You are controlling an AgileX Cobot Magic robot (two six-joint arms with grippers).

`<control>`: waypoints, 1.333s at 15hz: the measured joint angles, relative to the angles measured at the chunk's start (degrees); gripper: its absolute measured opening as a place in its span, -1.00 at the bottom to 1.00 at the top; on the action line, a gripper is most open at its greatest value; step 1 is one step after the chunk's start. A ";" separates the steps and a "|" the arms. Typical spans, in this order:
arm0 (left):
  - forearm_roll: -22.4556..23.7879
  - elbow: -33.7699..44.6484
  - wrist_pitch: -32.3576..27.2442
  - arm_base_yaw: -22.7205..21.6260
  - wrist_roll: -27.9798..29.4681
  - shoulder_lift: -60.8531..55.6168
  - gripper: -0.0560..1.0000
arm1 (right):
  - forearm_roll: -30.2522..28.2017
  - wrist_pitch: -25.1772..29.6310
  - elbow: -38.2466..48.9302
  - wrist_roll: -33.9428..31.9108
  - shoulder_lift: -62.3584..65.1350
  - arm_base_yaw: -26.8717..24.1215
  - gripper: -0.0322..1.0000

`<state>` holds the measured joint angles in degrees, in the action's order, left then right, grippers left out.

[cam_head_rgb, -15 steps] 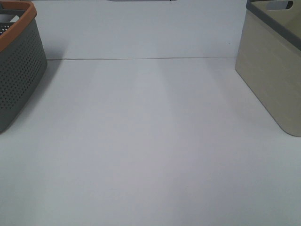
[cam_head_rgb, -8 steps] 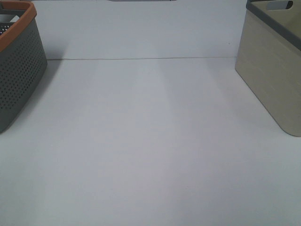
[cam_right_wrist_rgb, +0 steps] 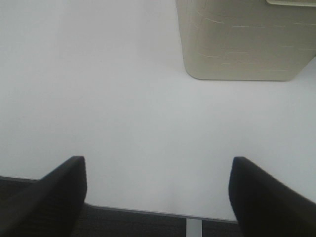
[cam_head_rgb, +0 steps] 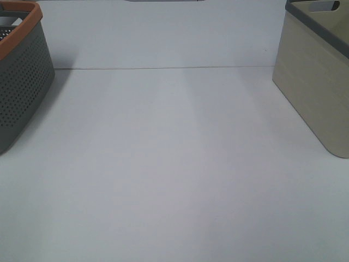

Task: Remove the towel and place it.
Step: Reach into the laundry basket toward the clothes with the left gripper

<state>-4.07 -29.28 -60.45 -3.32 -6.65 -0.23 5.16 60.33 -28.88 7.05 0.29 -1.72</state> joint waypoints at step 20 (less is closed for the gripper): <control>8.77 -64.63 -9.45 -3.44 -34.66 84.22 0.98 | 0.00 0.00 0.00 0.00 0.00 0.00 0.41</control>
<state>4.70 -93.91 -69.90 -6.76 -41.31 84.00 5.16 60.33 -28.88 7.05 0.29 -1.72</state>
